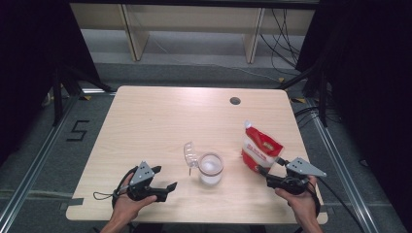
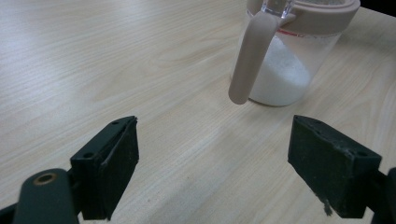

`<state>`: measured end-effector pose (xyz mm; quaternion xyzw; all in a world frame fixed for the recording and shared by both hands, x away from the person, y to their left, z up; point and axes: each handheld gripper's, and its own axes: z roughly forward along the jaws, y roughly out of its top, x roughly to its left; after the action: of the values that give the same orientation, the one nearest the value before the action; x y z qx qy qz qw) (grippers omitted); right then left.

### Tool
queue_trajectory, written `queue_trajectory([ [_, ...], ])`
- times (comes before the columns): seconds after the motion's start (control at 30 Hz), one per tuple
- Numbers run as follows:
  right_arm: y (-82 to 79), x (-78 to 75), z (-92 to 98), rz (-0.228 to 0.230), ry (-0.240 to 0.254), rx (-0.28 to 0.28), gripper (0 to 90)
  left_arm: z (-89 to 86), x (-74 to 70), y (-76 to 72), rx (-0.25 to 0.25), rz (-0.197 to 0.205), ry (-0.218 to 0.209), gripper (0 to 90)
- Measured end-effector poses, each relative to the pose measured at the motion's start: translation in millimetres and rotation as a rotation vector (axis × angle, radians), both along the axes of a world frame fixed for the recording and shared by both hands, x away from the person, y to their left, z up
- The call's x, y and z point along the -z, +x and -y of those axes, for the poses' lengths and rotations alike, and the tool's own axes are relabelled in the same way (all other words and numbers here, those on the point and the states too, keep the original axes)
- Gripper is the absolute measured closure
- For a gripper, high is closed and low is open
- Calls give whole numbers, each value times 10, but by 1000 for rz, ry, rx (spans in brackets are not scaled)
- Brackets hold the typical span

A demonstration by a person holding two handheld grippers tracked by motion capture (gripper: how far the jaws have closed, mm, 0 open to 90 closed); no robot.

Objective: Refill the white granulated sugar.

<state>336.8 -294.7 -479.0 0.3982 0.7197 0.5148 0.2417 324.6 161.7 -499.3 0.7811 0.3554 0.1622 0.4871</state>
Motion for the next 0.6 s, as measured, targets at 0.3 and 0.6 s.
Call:
queue_trajectory([
  [0.3, -81, 3, 5, -17, -9, -10, 284, 4, 1, 3, 1, -5, -2, 160],
  [0.6, -136, 49, 12, -38, -25, -21, 268, 31, 2, 13, 2, -21, 3, 160],
])
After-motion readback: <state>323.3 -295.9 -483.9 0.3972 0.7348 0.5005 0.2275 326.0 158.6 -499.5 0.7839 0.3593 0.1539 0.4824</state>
